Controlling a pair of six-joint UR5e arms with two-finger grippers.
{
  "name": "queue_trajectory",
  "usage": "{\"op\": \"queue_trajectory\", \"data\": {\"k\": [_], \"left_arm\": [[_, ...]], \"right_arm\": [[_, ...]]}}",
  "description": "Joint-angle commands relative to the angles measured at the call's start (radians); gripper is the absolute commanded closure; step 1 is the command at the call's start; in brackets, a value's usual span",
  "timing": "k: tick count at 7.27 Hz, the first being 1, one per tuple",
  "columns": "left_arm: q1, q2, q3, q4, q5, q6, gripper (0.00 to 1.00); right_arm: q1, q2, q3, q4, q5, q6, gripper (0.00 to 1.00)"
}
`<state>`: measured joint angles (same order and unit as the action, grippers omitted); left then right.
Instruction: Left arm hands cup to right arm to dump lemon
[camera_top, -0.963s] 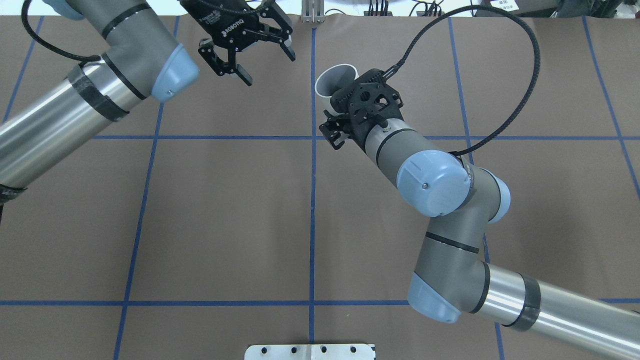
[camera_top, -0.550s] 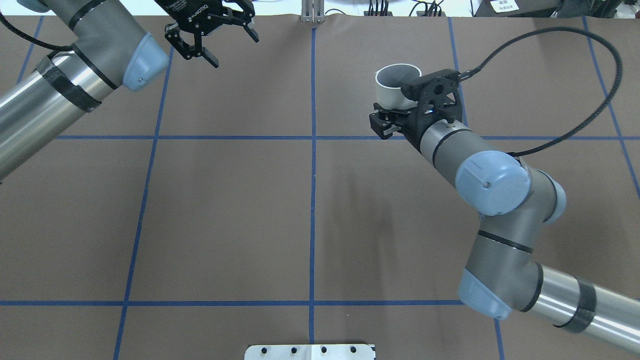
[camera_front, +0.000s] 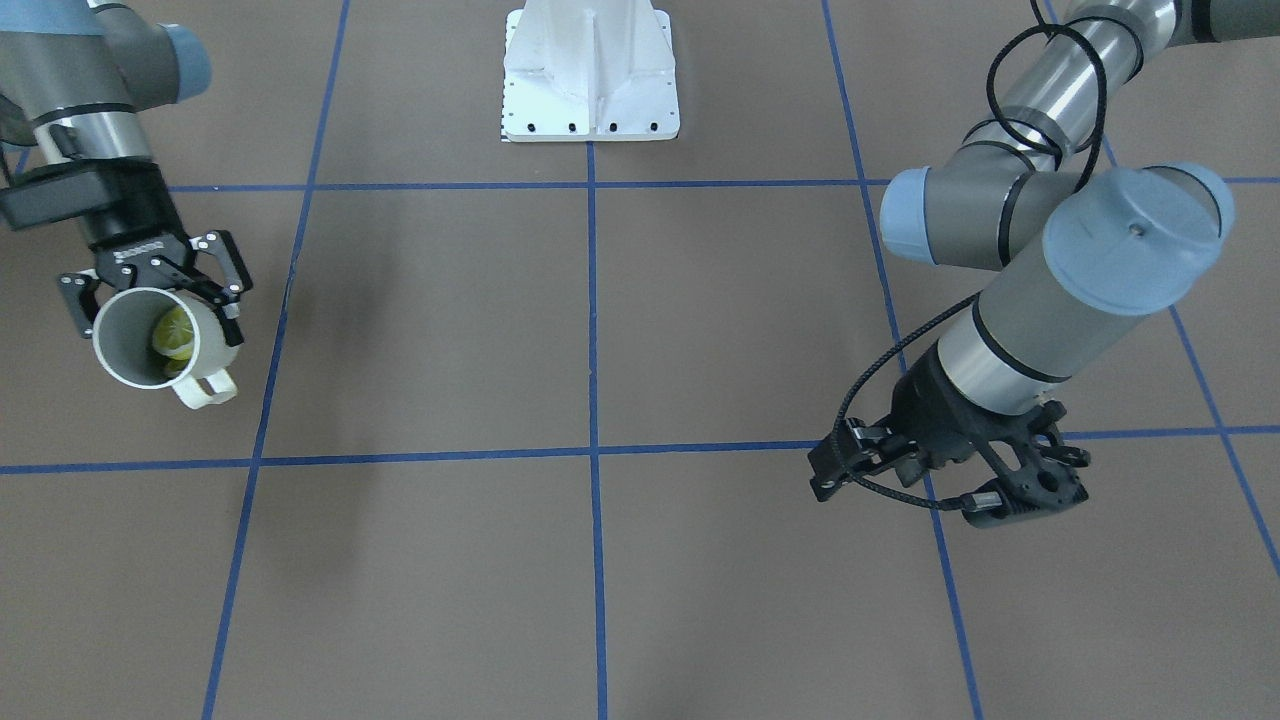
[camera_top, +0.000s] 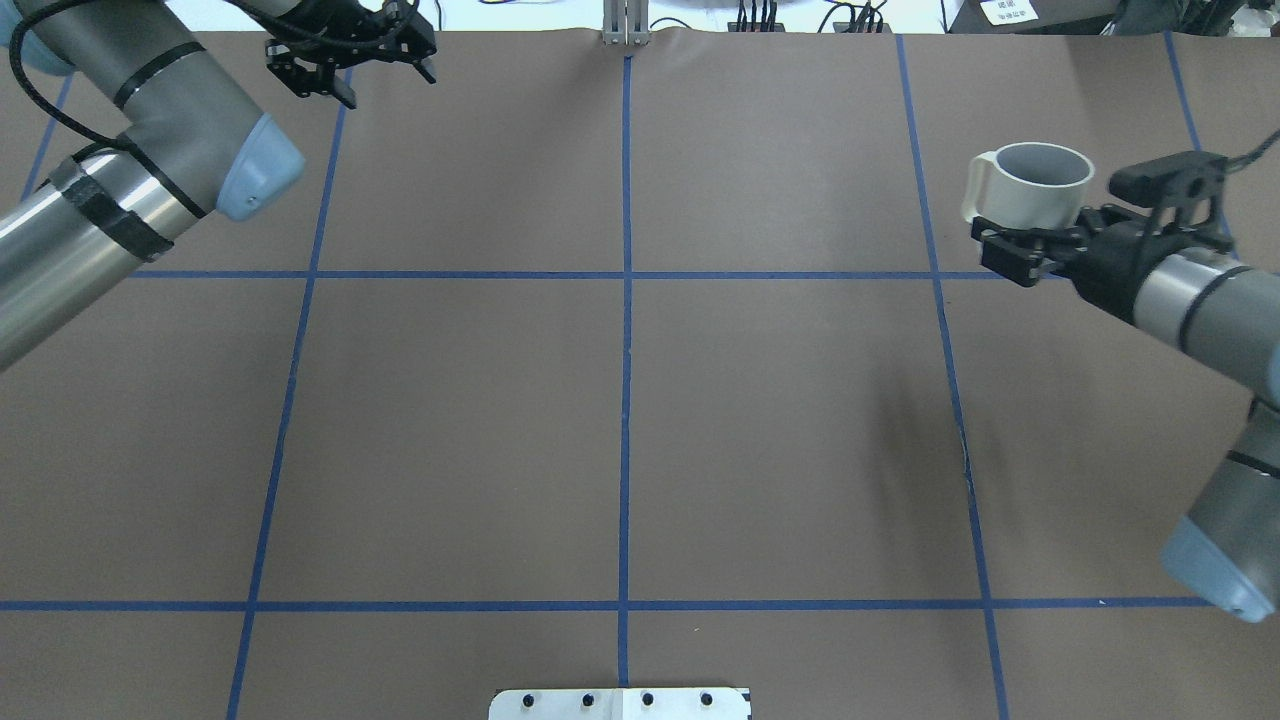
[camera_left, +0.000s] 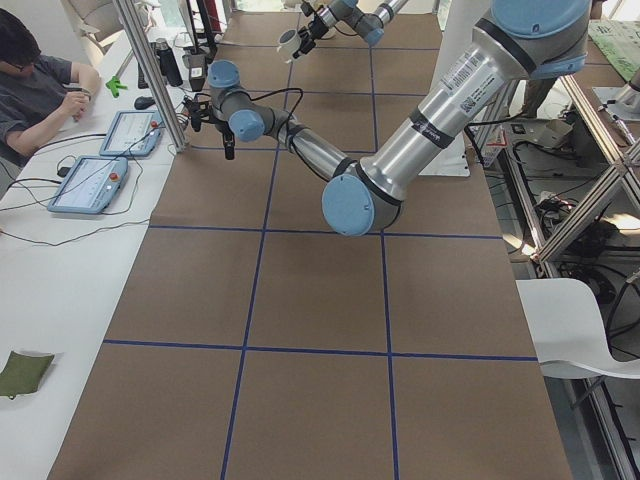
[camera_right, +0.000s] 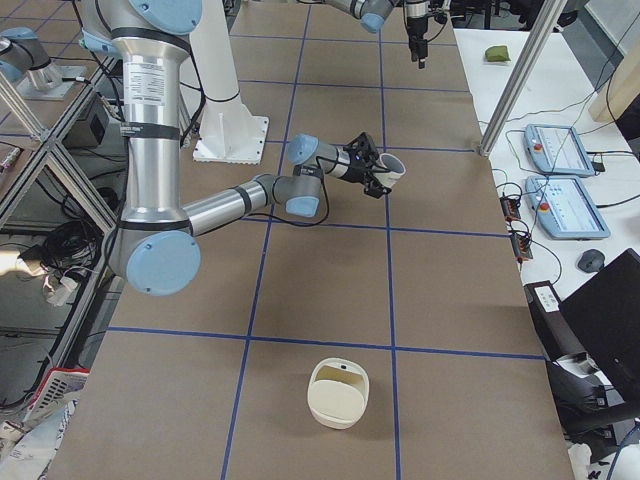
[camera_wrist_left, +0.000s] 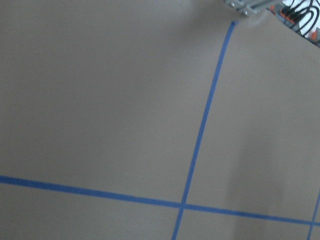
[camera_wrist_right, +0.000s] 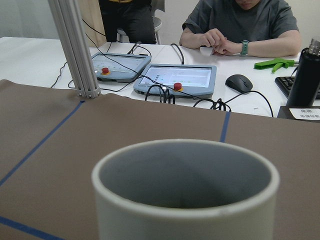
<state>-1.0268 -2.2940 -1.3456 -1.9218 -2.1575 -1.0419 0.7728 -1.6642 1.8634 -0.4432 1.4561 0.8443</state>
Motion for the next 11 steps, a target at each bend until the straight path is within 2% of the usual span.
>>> {"op": "queue_trajectory", "data": {"k": [1,2,3,5,7,9,11], "left_arm": [[-0.015,0.126,-0.029,0.033,0.099,0.295,0.00],[-0.027,0.215,-0.100,0.035,0.097,0.386,0.00],[-0.030,0.276,-0.171,0.037,0.094,0.405,0.00],[-0.032,0.303,-0.205,0.038,0.093,0.405,0.00],[-0.032,0.306,-0.214,0.038,0.093,0.405,0.00],[-0.032,0.306,-0.227,0.038,0.093,0.405,0.00],[-0.032,0.307,-0.234,0.038,0.093,0.405,0.00]], "right_arm": [[0.133,-0.185,-0.006,0.214,0.178,-0.030,0.95],[0.216,-0.242,-0.009,0.285,0.275,-0.030,0.95],[0.330,-0.252,-0.016,0.294,0.406,-0.015,0.95],[0.542,-0.256,-0.103,0.332,0.612,-0.011,0.95],[0.643,-0.256,-0.228,0.438,0.737,0.104,0.95],[0.687,-0.244,-0.375,0.611,0.771,0.257,0.95],[0.717,-0.236,-0.478,0.708,0.773,0.367,0.94]]}}
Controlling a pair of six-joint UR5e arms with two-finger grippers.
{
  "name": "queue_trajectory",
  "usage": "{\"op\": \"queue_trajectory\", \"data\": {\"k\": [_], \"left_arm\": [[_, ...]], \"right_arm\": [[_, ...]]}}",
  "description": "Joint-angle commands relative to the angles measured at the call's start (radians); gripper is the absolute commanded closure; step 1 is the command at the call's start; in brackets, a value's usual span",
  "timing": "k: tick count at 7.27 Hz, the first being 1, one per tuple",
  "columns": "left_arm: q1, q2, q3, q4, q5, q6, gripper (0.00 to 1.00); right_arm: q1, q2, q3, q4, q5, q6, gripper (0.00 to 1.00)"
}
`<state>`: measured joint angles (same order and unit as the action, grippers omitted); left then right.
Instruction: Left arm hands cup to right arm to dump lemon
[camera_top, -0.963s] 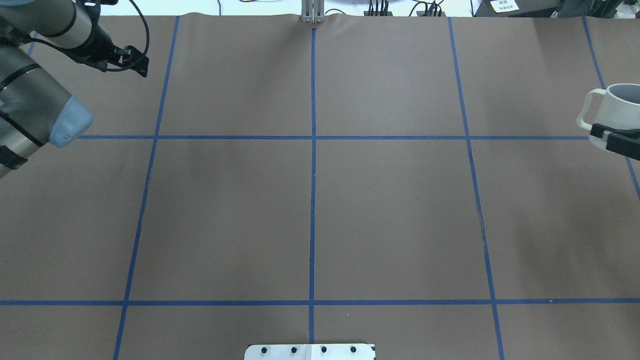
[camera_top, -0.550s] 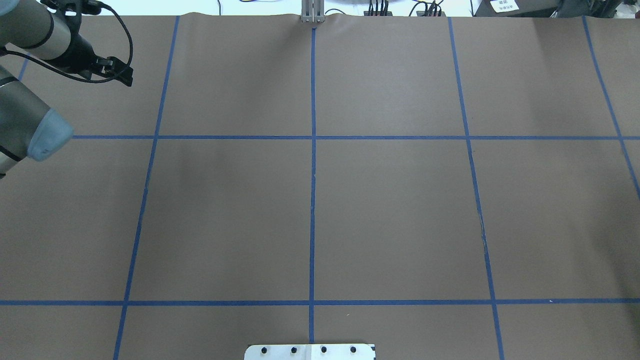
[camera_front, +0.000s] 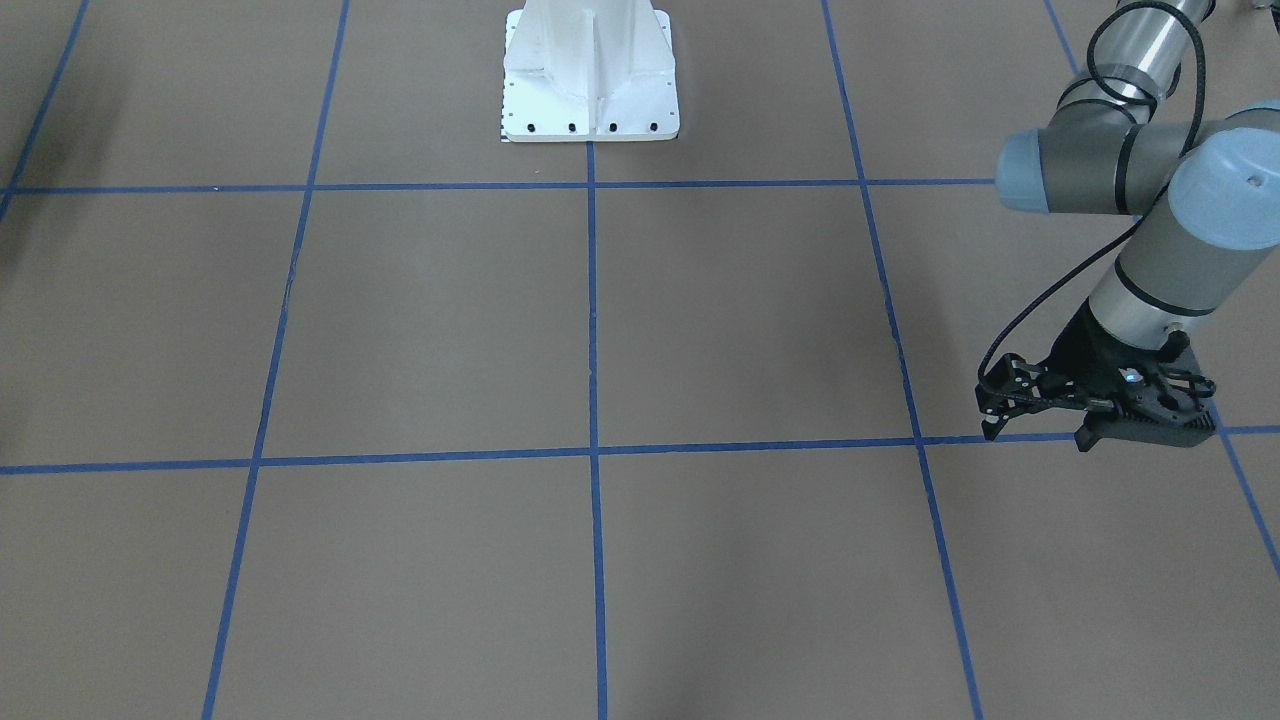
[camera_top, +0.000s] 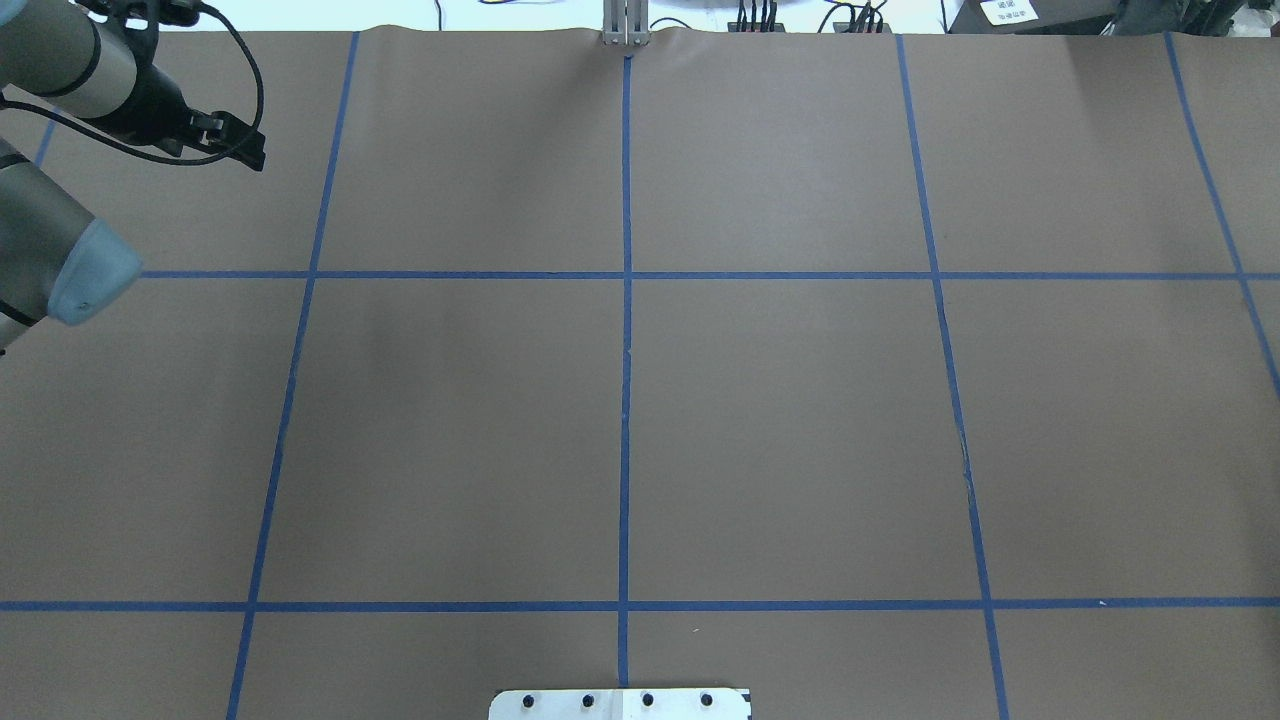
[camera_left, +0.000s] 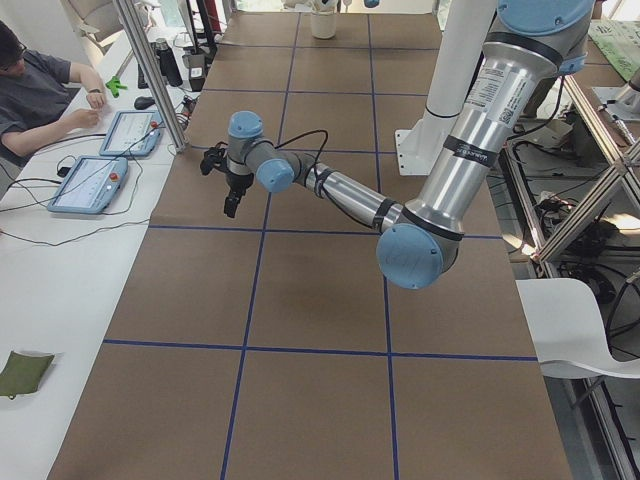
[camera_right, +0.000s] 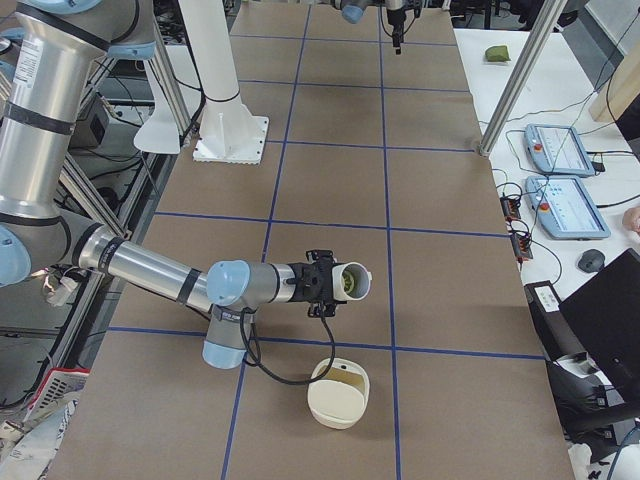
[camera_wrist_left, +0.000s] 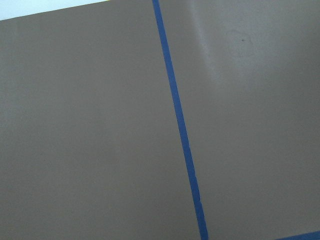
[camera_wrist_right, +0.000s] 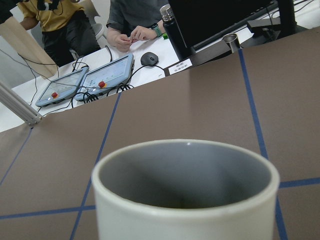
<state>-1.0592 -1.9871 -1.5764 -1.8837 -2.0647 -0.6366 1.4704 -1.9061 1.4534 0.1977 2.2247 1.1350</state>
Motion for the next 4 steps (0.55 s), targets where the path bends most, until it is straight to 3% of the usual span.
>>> {"op": "queue_trajectory", "data": {"k": [1,3,4], "left_arm": [[0.001,0.001,-0.004,0.000,0.000,0.000,0.00],[-0.001,-0.002,-0.004,0.000,0.000,0.000,0.00],[-0.001,-0.004,-0.005,0.000,0.000,0.000,0.00]], "right_arm": [[0.024,0.018,-0.106,0.106,0.006,0.180,0.95],[0.051,0.076,-0.233,0.201,0.001,0.338,0.95],[0.071,0.085,-0.238,0.204,-0.003,0.436,0.95]]}}
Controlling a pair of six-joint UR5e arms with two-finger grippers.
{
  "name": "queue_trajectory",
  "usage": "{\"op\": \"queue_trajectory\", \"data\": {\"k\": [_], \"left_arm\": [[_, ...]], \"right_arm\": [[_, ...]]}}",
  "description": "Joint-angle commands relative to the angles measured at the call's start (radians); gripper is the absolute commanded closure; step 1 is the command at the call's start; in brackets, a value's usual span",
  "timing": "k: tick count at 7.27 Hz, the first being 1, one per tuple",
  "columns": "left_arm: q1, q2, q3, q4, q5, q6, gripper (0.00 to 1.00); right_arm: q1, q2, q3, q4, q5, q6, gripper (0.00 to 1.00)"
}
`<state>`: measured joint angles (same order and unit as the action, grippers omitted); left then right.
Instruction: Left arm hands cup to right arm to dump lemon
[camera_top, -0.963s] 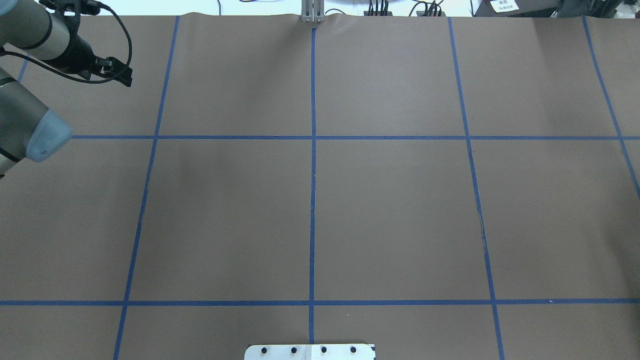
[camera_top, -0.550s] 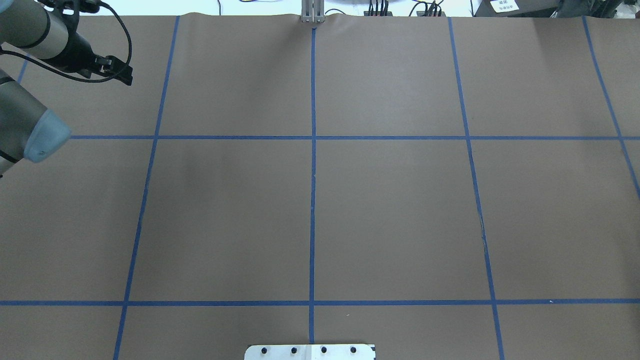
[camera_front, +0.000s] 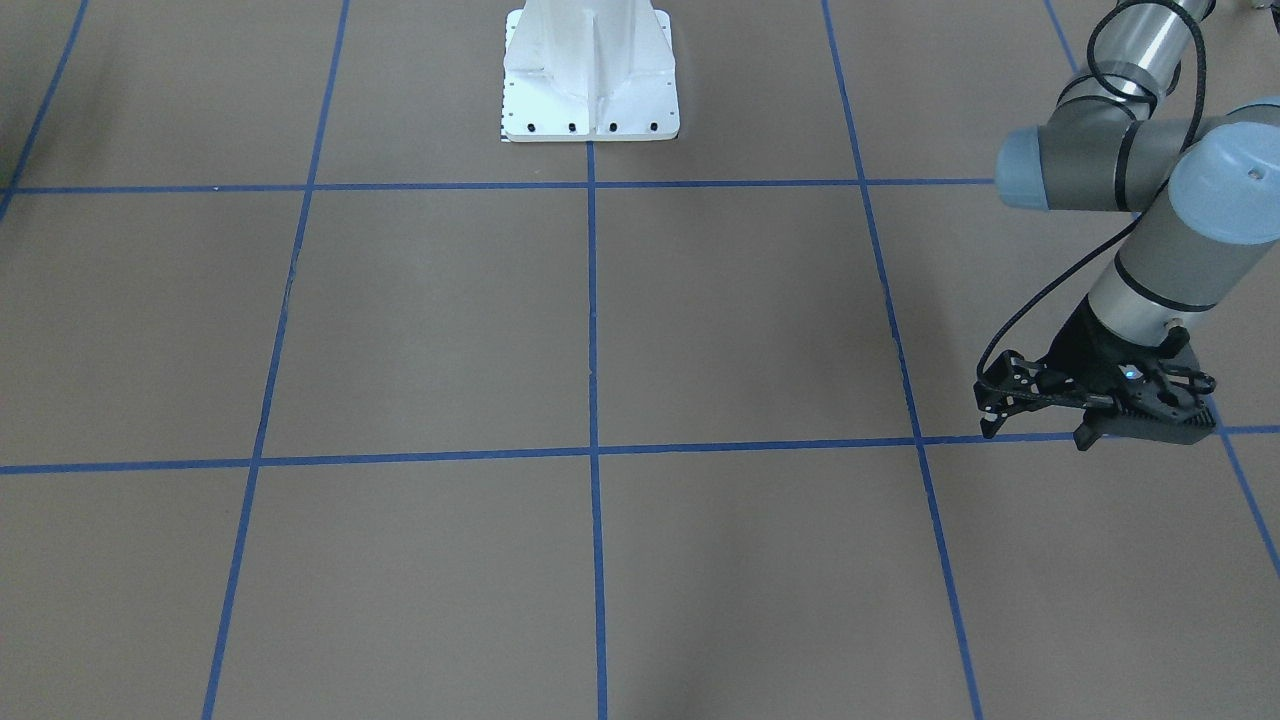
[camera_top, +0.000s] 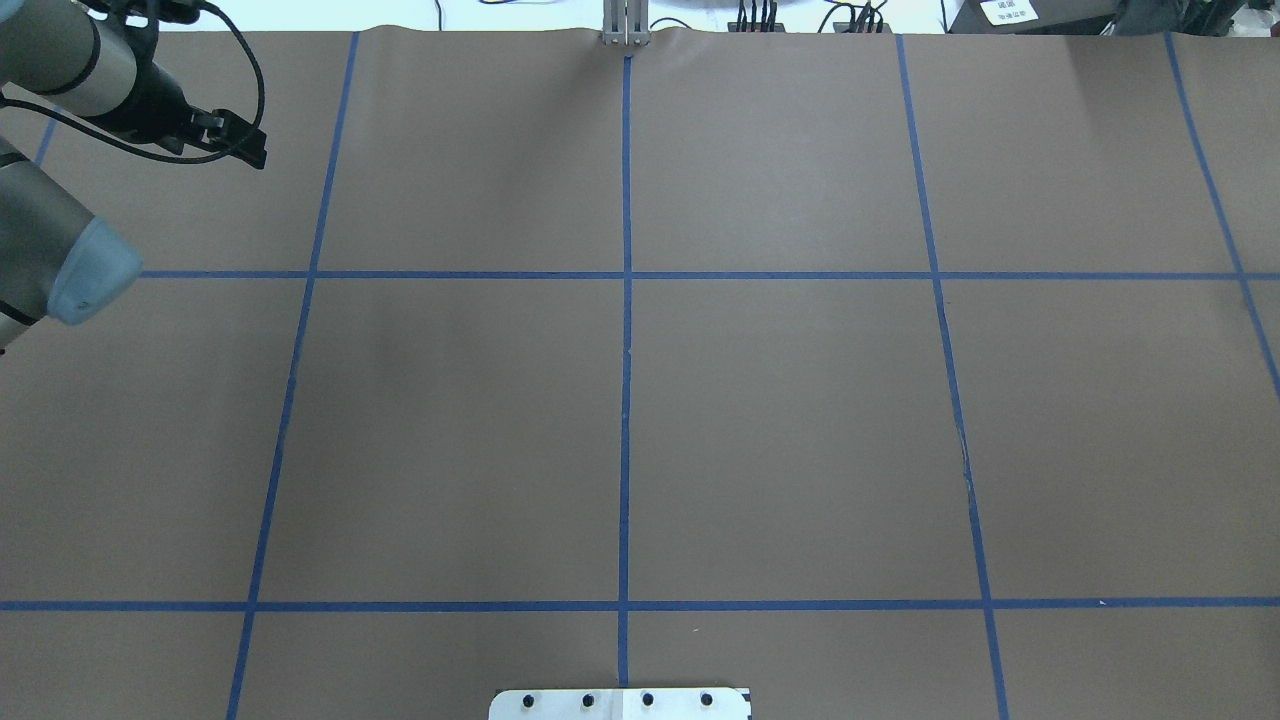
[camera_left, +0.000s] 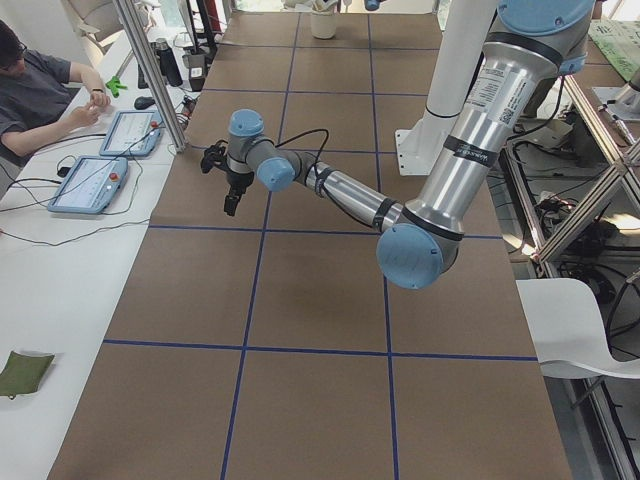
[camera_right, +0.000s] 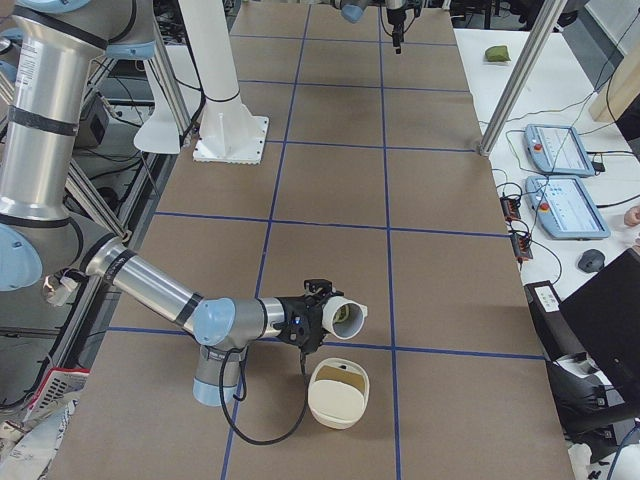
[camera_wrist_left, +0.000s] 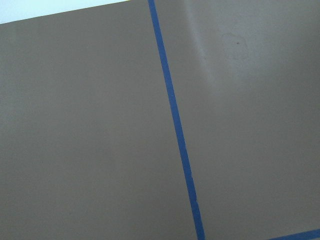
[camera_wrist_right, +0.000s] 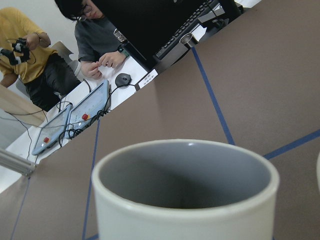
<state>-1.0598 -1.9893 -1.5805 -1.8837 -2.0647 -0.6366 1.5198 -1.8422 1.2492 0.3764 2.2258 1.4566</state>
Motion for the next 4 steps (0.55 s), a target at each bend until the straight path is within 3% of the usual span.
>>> {"op": "queue_trajectory", "data": {"k": [1,4], "left_arm": [[0.000,-0.003,-0.001,0.002,0.000,0.000,0.00],[0.000,-0.014,-0.018,0.050,0.002,0.000,0.00]], "right_arm": [[0.042,0.027,-0.037,0.026,-0.005,0.231,0.95],[0.068,0.031,-0.040,0.026,-0.005,0.542,0.95]]}}
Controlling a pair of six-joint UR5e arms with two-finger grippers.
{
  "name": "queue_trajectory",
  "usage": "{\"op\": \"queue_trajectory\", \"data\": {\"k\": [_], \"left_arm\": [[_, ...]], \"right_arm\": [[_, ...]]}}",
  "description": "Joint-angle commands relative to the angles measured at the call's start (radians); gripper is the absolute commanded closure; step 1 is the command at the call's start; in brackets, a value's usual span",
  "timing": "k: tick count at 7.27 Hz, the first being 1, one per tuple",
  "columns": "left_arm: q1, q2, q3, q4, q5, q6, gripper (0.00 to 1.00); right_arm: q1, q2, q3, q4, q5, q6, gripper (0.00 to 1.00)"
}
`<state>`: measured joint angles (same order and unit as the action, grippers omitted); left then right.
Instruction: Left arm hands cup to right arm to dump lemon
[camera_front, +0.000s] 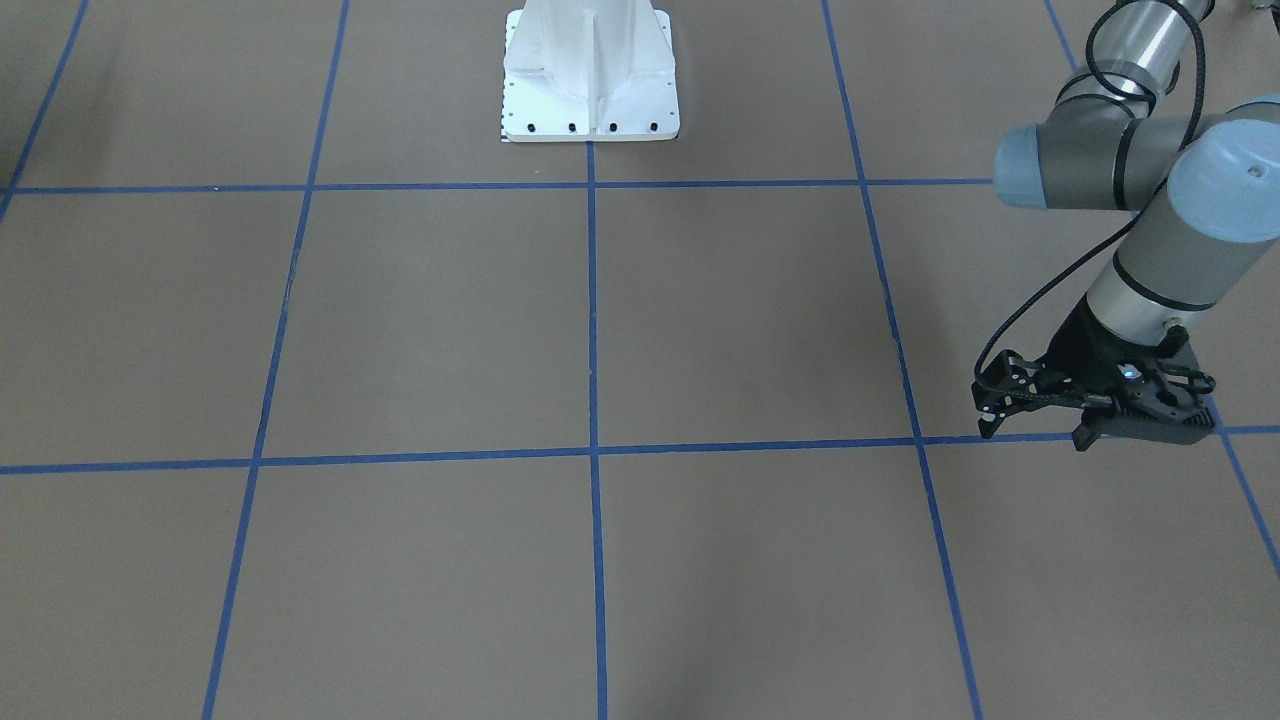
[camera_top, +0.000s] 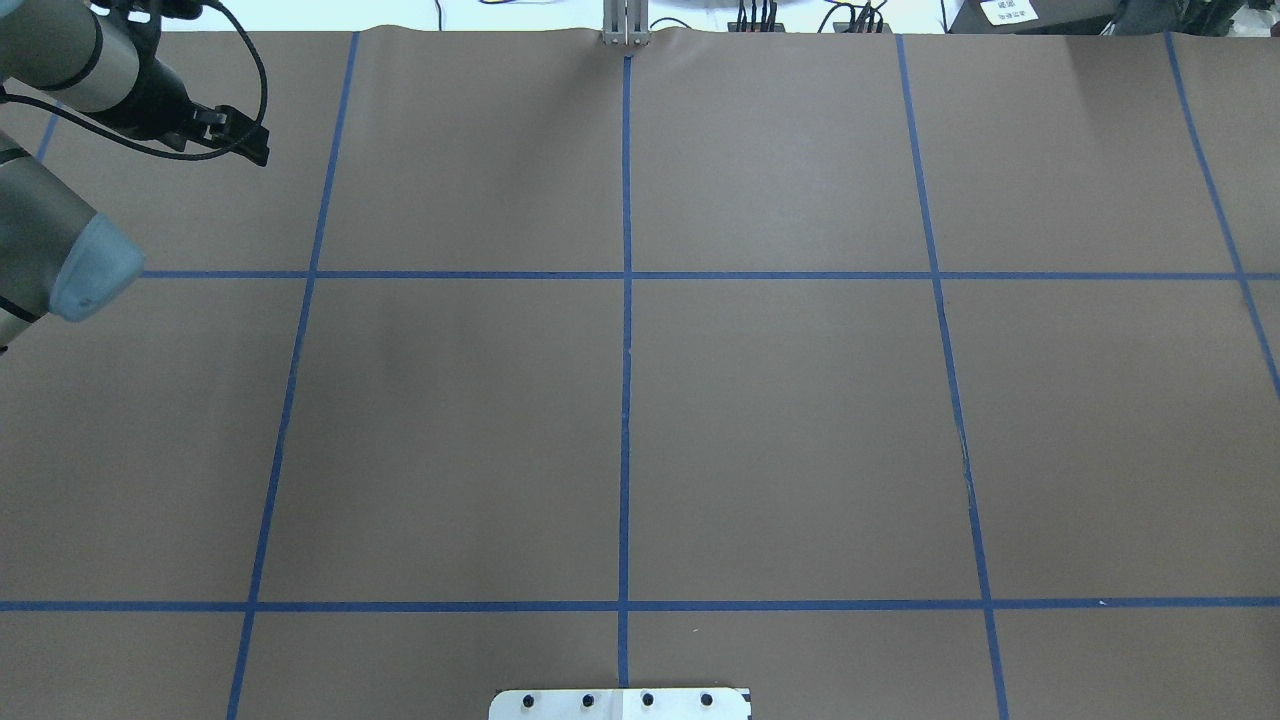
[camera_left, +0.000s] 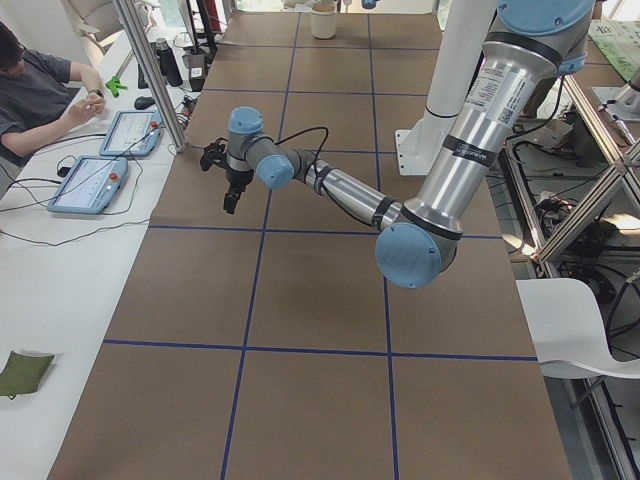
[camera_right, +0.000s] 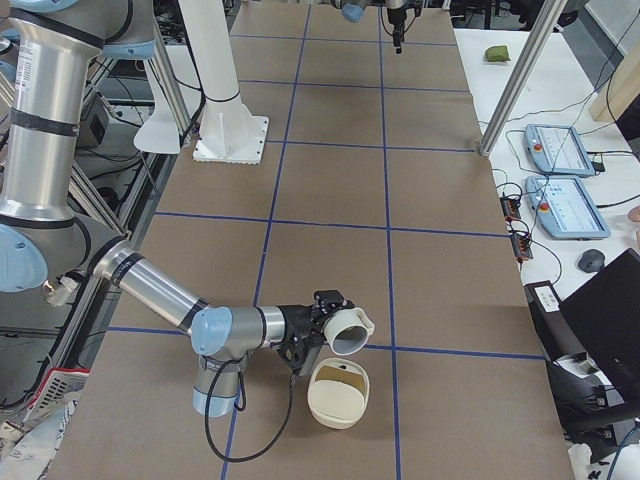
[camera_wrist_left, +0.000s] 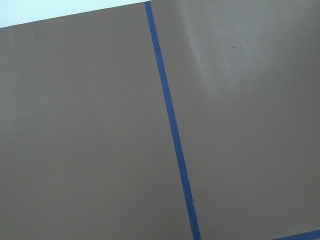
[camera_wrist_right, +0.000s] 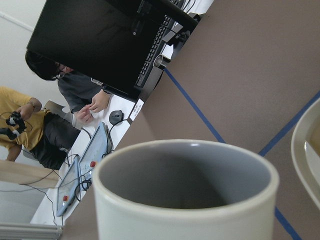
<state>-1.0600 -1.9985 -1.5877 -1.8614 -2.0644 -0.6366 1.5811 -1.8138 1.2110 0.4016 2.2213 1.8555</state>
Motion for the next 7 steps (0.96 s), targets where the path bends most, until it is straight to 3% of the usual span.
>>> {"op": "queue_trajectory", "data": {"k": [1,3,7], "left_arm": [[-0.002,-0.005,-0.020,0.040,0.001,0.000,0.00],[-0.003,-0.006,-0.023,0.041,0.001,0.000,0.00],[-0.009,-0.016,-0.026,0.047,0.004,0.000,0.00]], "right_arm": [[0.011,0.004,-0.004,0.000,0.000,0.248,0.95],[0.028,0.022,-0.005,0.000,0.000,0.452,0.95],[0.027,0.047,-0.025,0.000,0.006,0.658,0.95]]}}
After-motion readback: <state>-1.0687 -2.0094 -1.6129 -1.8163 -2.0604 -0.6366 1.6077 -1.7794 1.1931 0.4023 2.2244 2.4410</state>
